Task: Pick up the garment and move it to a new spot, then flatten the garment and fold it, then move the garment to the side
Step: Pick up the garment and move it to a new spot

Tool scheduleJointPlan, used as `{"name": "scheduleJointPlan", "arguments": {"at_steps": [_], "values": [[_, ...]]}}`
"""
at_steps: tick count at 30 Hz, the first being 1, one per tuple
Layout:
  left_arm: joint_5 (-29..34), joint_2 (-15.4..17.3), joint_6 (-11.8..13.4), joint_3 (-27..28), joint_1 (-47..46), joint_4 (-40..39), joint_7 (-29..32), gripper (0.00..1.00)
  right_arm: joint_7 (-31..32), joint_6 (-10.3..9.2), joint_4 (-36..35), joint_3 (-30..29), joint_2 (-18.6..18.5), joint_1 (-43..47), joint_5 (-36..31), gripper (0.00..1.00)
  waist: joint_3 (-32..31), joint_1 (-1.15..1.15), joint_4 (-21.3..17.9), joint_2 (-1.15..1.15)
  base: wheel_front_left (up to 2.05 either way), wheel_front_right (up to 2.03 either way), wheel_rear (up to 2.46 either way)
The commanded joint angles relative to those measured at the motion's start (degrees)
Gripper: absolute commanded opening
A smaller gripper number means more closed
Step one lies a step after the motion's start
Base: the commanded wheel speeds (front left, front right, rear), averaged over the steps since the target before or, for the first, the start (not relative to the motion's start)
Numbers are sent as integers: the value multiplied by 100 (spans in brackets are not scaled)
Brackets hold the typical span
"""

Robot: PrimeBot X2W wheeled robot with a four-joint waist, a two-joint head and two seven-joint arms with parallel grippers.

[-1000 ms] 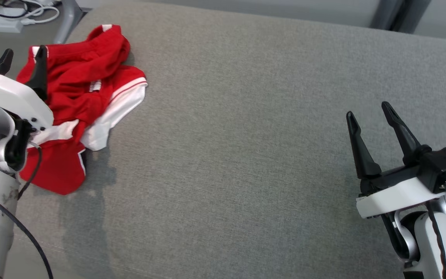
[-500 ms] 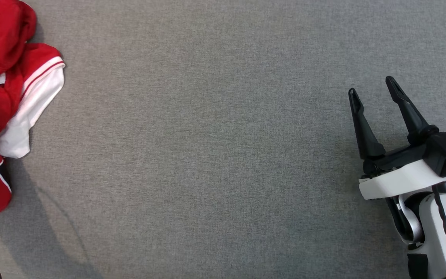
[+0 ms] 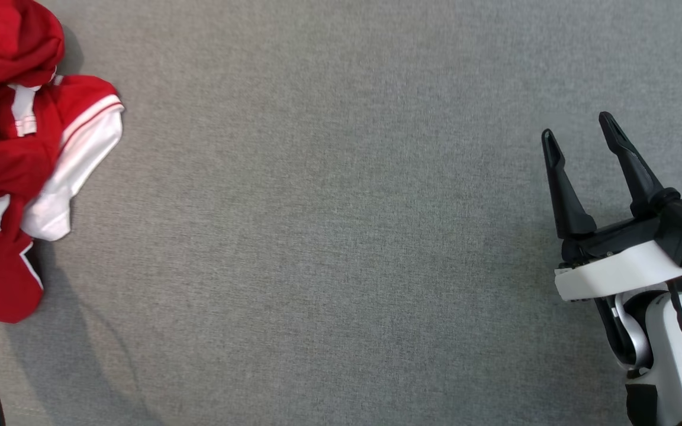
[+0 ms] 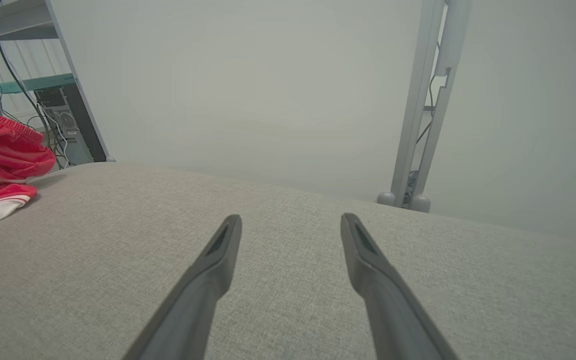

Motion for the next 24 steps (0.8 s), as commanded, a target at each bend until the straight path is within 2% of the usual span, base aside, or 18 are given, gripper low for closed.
{"name": "scheduleJointPlan", "arguments": {"at_steps": [1,5,13,18,24], "values": [[72,6,46,-37,-106,-49,-126,0,-50,1,19,-44,-6,75,12,100,-210,0,67,0,0,0,0],[157,-35,95,-104,-135,-241,-393,0,-116,1,88,-130,71,202,40,100,-580,0,68,0,0,0,0],[186,-235,224,-152,428,-1113,-595,0,-191,1,147,-284,223,524,75,100,-1258,0,-24,0,0,0,0],[115,-344,460,-121,1280,-2274,-627,0,-183,1,77,-403,307,779,77,100,-1581,0,-153,0,0,0,0],[152,-322,963,-181,2456,-4244,-306,0,-104,1,-27,-484,371,989,82,100,-1760,0,-411,0,0,0,0]]}}
